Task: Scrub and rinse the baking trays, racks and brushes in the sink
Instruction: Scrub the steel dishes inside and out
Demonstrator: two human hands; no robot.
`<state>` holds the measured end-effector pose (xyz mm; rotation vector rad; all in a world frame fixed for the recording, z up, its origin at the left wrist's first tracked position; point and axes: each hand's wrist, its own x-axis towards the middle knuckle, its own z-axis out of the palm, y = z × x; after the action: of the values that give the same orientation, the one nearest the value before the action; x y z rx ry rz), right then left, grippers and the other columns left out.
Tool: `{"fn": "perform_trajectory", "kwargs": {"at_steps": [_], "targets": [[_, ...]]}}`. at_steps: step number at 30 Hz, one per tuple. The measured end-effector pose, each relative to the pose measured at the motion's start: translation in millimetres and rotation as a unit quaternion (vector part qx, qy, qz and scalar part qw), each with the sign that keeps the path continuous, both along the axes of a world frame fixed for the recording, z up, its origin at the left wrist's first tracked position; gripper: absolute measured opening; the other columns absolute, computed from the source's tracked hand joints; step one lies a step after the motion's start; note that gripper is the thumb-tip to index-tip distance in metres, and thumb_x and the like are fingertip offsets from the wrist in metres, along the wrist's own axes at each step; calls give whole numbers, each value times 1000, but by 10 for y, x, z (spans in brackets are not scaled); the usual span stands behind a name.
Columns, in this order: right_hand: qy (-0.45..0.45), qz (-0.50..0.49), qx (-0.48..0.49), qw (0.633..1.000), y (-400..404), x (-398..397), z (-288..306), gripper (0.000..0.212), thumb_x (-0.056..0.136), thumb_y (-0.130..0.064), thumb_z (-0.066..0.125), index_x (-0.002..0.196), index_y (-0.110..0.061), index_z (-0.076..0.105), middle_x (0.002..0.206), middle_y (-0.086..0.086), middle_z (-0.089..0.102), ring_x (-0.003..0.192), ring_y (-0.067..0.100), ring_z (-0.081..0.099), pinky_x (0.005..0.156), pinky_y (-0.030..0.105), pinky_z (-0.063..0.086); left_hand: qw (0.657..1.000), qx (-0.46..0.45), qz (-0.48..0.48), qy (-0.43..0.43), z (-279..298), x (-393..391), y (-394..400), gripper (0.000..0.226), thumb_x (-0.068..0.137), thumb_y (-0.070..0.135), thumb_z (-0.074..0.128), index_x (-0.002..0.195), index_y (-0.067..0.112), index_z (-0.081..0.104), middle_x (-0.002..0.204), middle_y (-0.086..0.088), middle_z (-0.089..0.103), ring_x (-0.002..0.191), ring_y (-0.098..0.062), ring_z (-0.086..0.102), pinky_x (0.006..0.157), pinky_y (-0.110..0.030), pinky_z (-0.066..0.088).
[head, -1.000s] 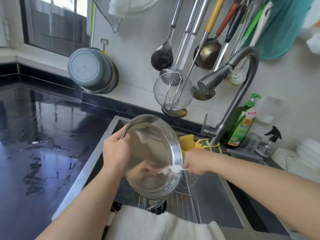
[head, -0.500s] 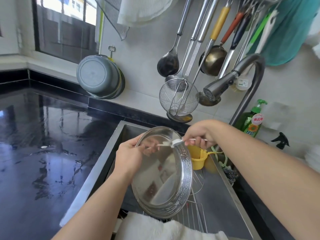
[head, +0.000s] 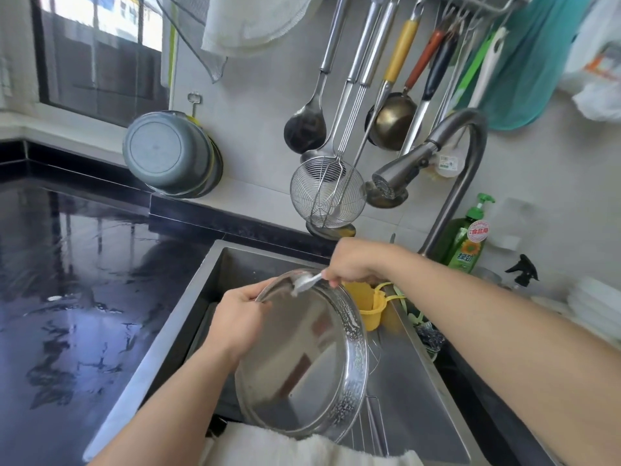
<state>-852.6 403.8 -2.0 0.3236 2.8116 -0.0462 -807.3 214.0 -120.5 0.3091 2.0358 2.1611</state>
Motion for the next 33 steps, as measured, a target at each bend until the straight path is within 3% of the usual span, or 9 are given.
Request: {"fn": "perform_trajectory", "kwargs": {"at_steps": [5, 8, 13, 17, 20, 22, 25, 28, 33], "targets": [[-81, -96, 79, 989, 165, 115, 0, 22, 104, -9, 44, 100, -6, 65, 67, 5, 45, 50, 17, 36, 49, 25, 36, 999, 31, -29, 15, 118, 80, -6, 42, 86, -7, 62, 86, 30, 81, 73, 13, 76, 54, 7, 63, 55, -7, 46], [-28, -34, 62, 997, -82, 84, 56, 21, 103, -11, 48, 95, -8, 67, 63, 4, 47, 45, 16, 36, 37, 21, 33, 999, -11, -29, 10, -11, -23, 25, 53, 89, -5, 56, 101, 39, 83, 93, 16, 79, 93, -6, 73, 82, -24, 58], [-28, -36, 45, 998, -60, 38, 97, 24, 101, -13, 49, 88, -6, 68, 58, 3, 41, 43, 16, 30, 42, 22, 28, 999, 33, -17, -3, 12, 34, 3, 33, 88, 10, 74, 102, 39, 83, 98, 13, 80, 93, -5, 75, 79, -23, 58], [-71, -109, 66, 989, 125, 143, 103, 25, 102, -9, 45, 87, -5, 64, 57, 2, 39, 42, 14, 32, 41, 18, 31, 998, 61, -16, -4, 66, 69, -22, 43, 82, -8, 68, 79, 31, 86, 85, 2, 80, 71, -4, 72, 67, -17, 53], [26, 7, 84, 996, -134, 107, 36, 23, 102, -12, 50, 105, -5, 72, 73, 3, 59, 64, 19, 54, 56, 26, 41, 999, 33, -20, -9, -16, -1, 26, 38, 89, 1, 69, 102, 33, 84, 102, 8, 80, 104, -9, 73, 96, -30, 55], [72, 50, 45, 995, -280, 84, 19, 24, 102, -15, 51, 110, -6, 71, 81, 3, 61, 64, 16, 51, 56, 24, 40, 999, 32, -2, -14, -38, -27, 6, 40, 92, 1, 66, 112, 32, 82, 107, 10, 80, 113, -13, 71, 104, -36, 53], [38, -16, 35, 999, -180, 146, 11, 25, 103, -13, 49, 111, -7, 72, 90, 7, 63, 62, 16, 47, 60, 23, 44, 998, 60, -7, -31, -50, -48, -22, 36, 89, -6, 68, 108, 21, 83, 99, -1, 81, 97, -16, 77, 83, -27, 61], [-70, -112, 30, 991, 259, 162, 81, 21, 100, -12, 50, 96, -4, 70, 63, 2, 47, 48, 14, 34, 44, 22, 35, 998, 52, -4, -34, -70, -63, -4, 58, 85, -20, 48, 98, 23, 83, 93, 2, 81, 85, -5, 76, 65, -14, 54], [-120, -189, -30, 974, 534, 145, 254, 26, 101, -20, 51, 90, -7, 70, 56, -2, 39, 45, 10, 20, 37, 21, 29, 998, 34, 9, -48, -129, -114, 31, 61, 85, -14, 48, 103, 32, 83, 98, 6, 81, 90, -8, 72, 79, -24, 53]]}}
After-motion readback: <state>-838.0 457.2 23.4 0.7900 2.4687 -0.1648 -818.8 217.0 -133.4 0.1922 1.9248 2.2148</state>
